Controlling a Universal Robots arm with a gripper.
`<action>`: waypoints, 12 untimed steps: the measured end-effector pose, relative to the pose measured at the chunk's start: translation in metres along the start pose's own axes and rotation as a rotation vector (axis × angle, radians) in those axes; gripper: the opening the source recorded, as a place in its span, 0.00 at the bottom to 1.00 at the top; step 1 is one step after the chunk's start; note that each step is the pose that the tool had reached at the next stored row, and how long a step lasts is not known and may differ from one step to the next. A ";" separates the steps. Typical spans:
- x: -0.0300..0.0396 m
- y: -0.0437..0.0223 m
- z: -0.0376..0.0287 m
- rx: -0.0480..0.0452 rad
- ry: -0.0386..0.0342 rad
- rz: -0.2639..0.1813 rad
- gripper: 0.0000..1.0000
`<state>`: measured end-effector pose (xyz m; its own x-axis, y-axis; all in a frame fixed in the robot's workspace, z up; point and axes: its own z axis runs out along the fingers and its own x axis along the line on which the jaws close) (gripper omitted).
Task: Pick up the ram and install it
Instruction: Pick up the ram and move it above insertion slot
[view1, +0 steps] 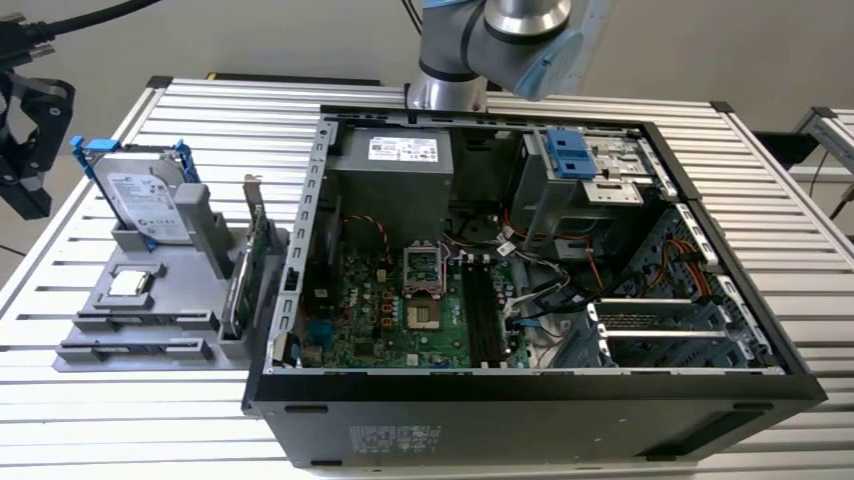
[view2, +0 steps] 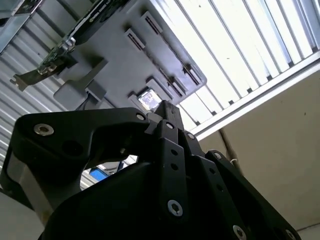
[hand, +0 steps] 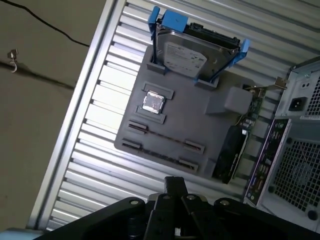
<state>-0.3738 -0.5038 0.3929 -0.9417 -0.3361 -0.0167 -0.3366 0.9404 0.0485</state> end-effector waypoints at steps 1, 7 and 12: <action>0.0000 0.0000 0.0000 -0.0002 0.0004 -0.008 0.00; 0.0000 0.0000 0.0000 -0.0011 0.0030 -0.063 0.00; 0.0000 0.0001 0.0000 -0.0019 0.0055 -0.113 0.00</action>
<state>-0.3738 -0.5037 0.3928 -0.8978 -0.4402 -0.0167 -0.4404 0.8965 0.0485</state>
